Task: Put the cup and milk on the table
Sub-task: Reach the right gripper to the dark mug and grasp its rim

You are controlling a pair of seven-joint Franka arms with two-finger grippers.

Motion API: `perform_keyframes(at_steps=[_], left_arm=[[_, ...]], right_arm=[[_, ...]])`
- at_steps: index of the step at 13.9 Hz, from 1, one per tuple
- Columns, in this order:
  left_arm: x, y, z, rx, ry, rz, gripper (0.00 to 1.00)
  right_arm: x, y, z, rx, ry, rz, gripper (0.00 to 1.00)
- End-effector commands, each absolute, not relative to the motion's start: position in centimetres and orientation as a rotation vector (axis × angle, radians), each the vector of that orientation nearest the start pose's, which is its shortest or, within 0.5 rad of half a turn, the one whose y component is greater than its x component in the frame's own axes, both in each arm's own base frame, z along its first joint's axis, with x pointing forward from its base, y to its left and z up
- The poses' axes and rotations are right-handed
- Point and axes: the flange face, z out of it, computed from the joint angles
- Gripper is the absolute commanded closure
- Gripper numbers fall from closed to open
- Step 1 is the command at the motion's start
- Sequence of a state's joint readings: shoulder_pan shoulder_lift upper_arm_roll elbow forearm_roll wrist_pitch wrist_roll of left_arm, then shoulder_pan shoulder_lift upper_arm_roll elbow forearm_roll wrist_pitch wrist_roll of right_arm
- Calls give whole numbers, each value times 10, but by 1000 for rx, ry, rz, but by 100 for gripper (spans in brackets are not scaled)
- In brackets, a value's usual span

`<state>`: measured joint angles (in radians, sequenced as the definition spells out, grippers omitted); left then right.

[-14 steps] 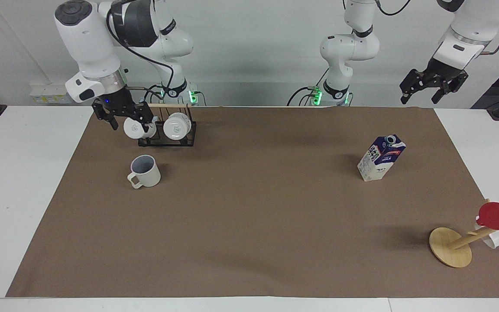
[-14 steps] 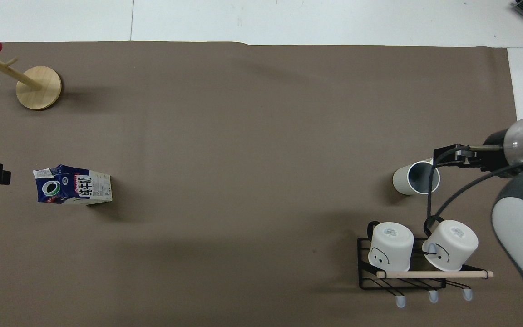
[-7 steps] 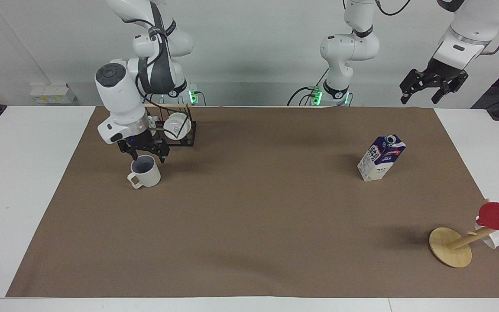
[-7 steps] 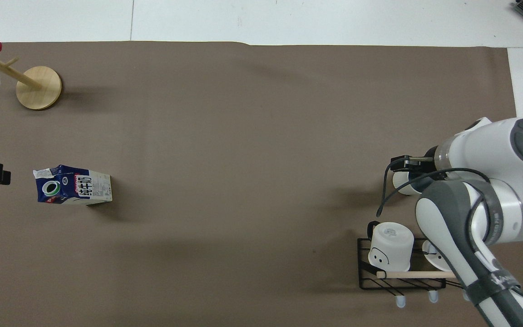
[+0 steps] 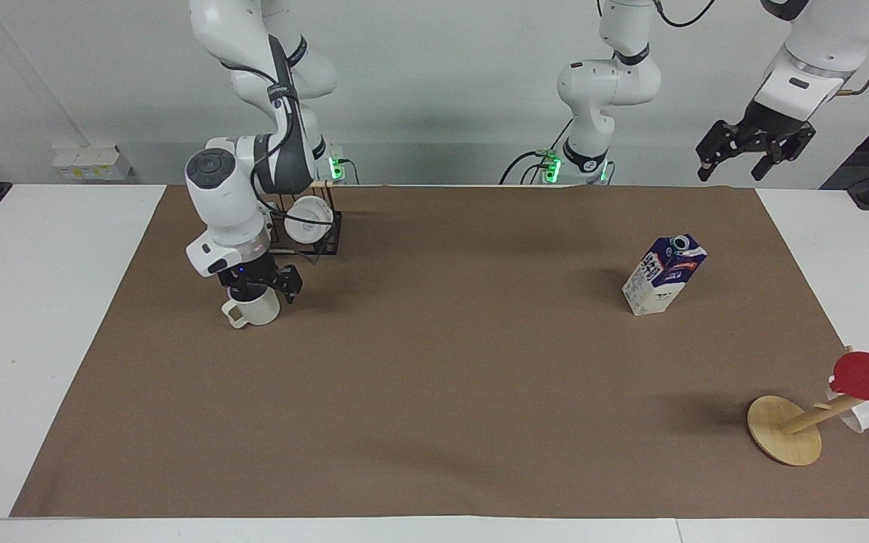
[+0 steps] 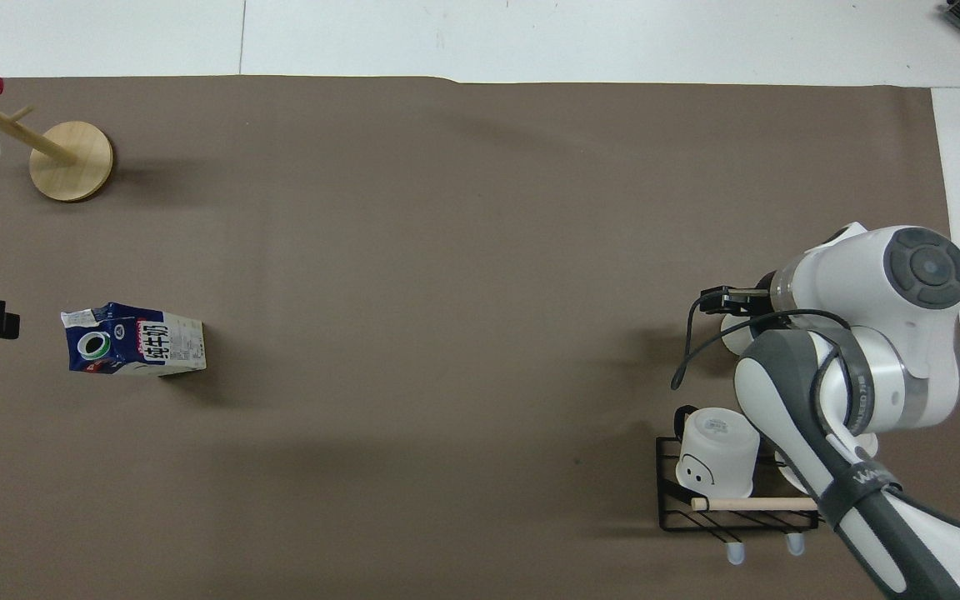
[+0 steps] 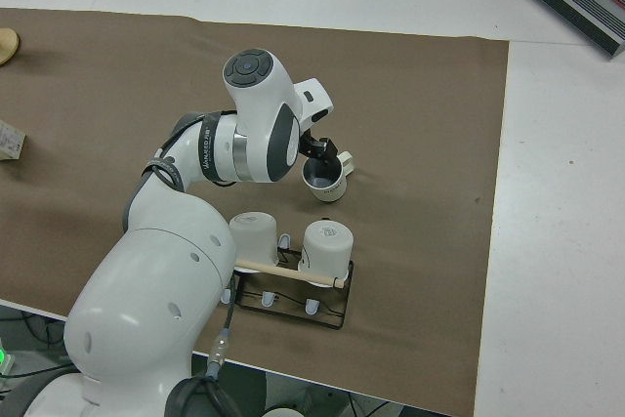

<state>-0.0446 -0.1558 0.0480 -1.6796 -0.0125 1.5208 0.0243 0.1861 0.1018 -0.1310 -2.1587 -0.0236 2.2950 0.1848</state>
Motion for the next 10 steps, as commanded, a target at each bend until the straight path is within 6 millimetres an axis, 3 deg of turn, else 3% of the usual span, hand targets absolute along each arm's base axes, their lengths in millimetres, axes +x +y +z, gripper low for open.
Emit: perform_keyframes(at_steps=[1, 6, 7, 8, 9, 10], left_arm=[[497, 3, 656, -3151, 20, 10, 0], [497, 4, 656, -3151, 18, 10, 0], [497, 4, 656, -3151, 18, 10, 0], [497, 4, 656, -3151, 20, 10, 0], [497, 4, 656, -3151, 18, 10, 0], [497, 4, 656, -3151, 18, 10, 0]], right_arm=[[551, 27, 346, -3151, 210, -63, 0], [545, 23, 340, -3154, 201, -29, 0], [545, 23, 339, -3154, 198, -26, 5], [545, 23, 339, -3155, 196, -26, 20], [545, 23, 338, -3156, 181, -24, 48], [545, 23, 338, -3156, 186, -24, 87]])
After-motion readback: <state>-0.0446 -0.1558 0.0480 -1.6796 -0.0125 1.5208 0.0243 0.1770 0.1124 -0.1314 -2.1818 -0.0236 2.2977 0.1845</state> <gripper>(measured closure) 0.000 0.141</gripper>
